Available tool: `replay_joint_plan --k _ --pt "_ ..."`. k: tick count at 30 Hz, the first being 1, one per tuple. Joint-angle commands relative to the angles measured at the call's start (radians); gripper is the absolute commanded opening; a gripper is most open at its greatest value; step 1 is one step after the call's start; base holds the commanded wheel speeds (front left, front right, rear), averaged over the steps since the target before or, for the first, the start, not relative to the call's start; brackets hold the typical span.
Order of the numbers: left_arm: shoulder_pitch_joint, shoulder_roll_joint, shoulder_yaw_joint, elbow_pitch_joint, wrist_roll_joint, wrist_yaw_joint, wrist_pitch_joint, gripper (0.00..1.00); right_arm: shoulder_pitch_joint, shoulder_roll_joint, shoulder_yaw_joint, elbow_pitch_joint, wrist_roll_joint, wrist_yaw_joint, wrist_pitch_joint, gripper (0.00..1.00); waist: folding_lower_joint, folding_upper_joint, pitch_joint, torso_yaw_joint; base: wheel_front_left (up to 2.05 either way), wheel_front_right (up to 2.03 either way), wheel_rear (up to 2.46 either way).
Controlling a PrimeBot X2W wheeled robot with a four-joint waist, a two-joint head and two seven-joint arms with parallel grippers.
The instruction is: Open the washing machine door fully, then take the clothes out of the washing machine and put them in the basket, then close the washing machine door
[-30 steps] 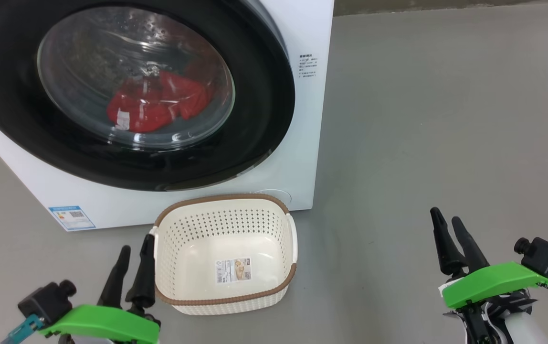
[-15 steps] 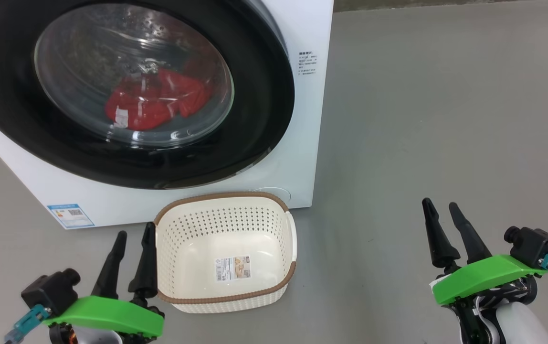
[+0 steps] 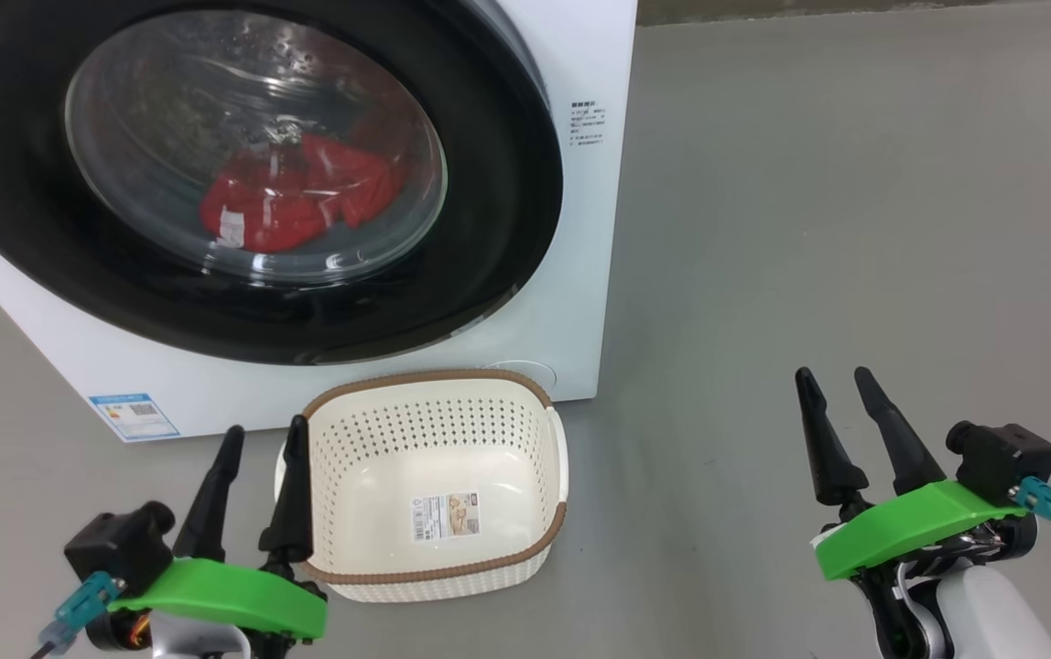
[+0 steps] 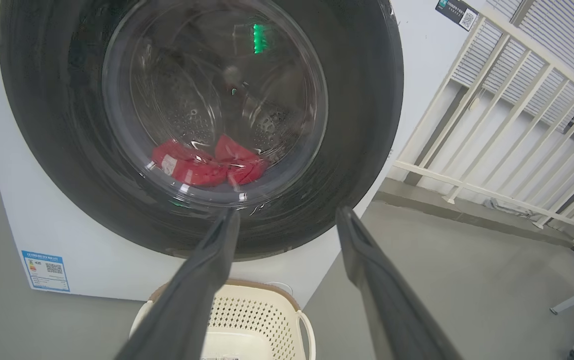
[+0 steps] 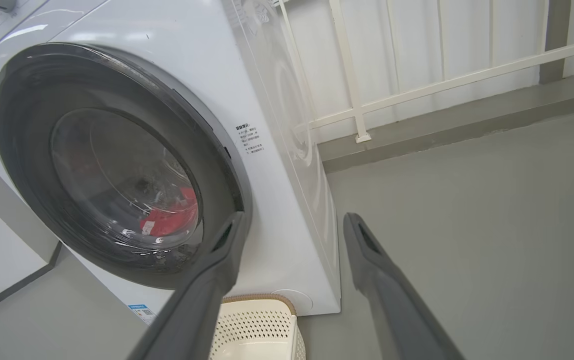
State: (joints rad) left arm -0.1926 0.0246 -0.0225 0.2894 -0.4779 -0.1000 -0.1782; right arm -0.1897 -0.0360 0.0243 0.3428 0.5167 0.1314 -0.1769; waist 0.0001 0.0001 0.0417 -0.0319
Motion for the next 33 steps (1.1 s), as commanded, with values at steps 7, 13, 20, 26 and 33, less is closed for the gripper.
replay_joint_plan --k 7,13,20,26,33 --pt "-0.065 0.022 0.019 -0.007 0.099 0.007 -0.035 1.0 -0.057 -0.011 0.035 -0.025 -0.108 -0.001 -0.036 1.0 0.0 -0.0001 0.001 -0.003 0.0 0.0 0.0" --pt "-0.082 0.023 0.021 0.003 0.158 0.01 -0.052 1.0 -0.064 -0.012 0.044 -0.027 -0.178 -0.001 -0.054 1.0 0.0 -0.0001 -0.001 -0.002 0.0 0.0 0.0" --pt "-0.095 0.025 0.017 0.007 0.214 0.011 -0.07 1.0 -0.074 -0.013 0.054 -0.031 -0.245 -0.001 -0.072 1.0 0.0 -0.0001 0.005 -0.002 0.0 0.0 0.0" --pt "-0.105 0.026 0.02 0.014 0.263 0.014 -0.084 1.0 -0.083 -0.014 0.06 -0.028 -0.294 -0.001 -0.085 1.0 0.0 -0.0001 0.007 -0.002 0.0 0.0 0.0" --pt "-0.106 0.026 0.026 0.022 0.262 0.015 -0.084 1.0 -0.083 -0.014 0.061 -0.025 -0.287 -0.001 -0.085 1.0 0.0 -0.0001 0.003 -0.004 0.0 0.0 0.0"
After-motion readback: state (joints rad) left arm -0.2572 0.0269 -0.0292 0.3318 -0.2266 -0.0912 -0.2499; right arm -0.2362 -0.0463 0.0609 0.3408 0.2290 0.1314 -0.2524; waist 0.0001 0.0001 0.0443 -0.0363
